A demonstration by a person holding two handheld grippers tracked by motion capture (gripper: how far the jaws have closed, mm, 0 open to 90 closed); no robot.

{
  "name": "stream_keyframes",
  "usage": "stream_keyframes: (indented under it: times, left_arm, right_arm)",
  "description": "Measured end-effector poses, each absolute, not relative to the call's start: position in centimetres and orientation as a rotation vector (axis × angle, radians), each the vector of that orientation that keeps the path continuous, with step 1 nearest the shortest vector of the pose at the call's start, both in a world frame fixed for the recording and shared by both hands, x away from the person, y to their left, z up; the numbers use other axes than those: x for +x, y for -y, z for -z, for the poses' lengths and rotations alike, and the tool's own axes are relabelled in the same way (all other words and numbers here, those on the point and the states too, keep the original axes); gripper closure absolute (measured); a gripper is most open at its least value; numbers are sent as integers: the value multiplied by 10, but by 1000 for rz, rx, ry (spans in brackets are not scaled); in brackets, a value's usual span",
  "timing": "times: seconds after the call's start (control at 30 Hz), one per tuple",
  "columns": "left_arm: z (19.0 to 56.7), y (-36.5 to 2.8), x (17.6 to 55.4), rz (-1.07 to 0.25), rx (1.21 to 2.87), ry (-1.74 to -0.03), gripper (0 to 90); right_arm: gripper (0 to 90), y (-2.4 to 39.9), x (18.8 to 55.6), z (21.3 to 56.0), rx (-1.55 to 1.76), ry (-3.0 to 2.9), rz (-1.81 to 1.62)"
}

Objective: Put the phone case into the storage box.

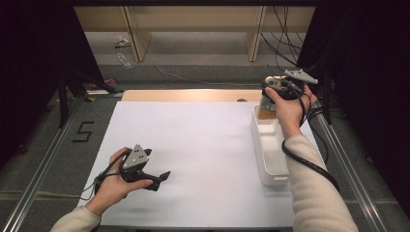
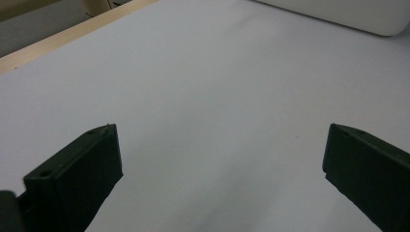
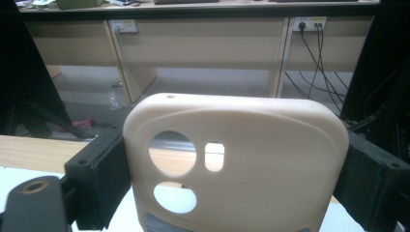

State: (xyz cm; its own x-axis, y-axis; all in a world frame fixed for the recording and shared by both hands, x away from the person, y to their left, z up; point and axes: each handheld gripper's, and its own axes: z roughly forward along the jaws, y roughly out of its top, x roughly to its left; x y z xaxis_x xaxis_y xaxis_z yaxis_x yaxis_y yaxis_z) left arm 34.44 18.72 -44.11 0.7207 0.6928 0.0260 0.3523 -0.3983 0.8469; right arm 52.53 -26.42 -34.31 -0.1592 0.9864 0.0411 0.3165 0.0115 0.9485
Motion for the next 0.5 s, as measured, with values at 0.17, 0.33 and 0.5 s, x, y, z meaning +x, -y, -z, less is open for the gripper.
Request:
stream_keyframes:
  times: [0.17,0.33,0.5]
  left_arm:
    - [441,-187,344,-473,2017,-795,0]
    - [441,-187,345,-473,2016,-796,0]
    - [441,-187,345,-472,2016,-795,0]
  right_arm:
    - [120,263,527,345,1353,-1575,-1156]
    - [120,263,530,347,1357,-1580,-1150]
    - [120,261,532,348,1353,-1583,-1142]
